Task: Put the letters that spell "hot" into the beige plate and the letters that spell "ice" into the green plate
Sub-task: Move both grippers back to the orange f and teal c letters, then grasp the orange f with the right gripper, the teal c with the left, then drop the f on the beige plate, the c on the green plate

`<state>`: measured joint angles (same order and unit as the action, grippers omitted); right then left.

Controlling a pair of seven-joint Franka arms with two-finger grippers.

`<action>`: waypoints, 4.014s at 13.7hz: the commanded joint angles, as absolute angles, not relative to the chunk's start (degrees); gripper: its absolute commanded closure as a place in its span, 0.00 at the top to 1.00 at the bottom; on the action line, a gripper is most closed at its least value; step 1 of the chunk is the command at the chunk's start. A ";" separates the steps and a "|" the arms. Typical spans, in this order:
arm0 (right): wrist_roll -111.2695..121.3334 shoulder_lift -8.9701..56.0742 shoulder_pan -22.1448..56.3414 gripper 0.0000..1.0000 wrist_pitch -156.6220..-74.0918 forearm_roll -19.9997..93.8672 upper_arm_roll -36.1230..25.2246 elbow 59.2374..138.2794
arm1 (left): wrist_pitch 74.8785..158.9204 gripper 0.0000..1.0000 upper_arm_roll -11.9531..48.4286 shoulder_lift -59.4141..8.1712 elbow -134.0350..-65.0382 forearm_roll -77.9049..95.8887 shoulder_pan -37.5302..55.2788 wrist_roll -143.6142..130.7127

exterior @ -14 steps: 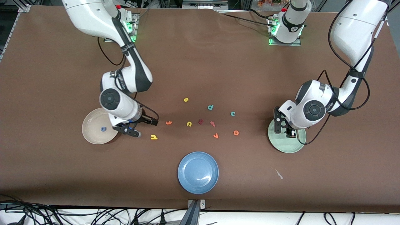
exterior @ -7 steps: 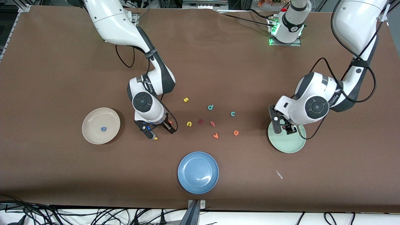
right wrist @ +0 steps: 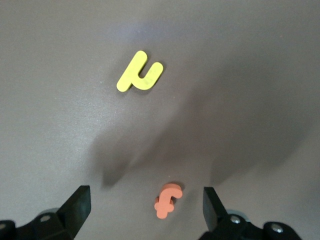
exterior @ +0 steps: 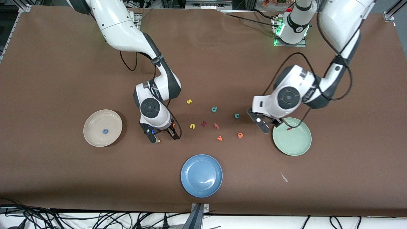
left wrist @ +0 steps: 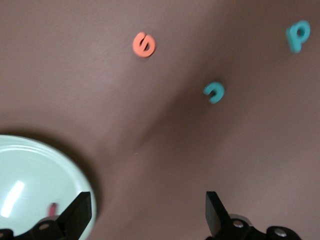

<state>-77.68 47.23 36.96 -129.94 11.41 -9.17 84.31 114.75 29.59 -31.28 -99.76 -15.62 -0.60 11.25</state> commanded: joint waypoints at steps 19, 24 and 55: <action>-78.40 48.16 38.23 0.19 -129.55 11.51 -9.32 84.81 | 129.63 0.57 28.39 -40.07 -101.16 -19.60 6.77 -26.01; -77.35 47.73 38.23 0.00 -129.11 11.43 -9.32 84.20 | 130.17 0.54 27.33 -40.60 -101.16 -21.71 7.47 -26.37; 1.61 35.42 37.53 1.00 -124.10 25.57 -32.78 100.99 | 130.62 0.00 26.89 -38.43 -100.81 -24.52 7.82 -30.15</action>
<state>5.32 36.90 36.63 -124.82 24.52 -32.92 100.60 133.21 26.86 -41.55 -101.25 -22.39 7.75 -28.92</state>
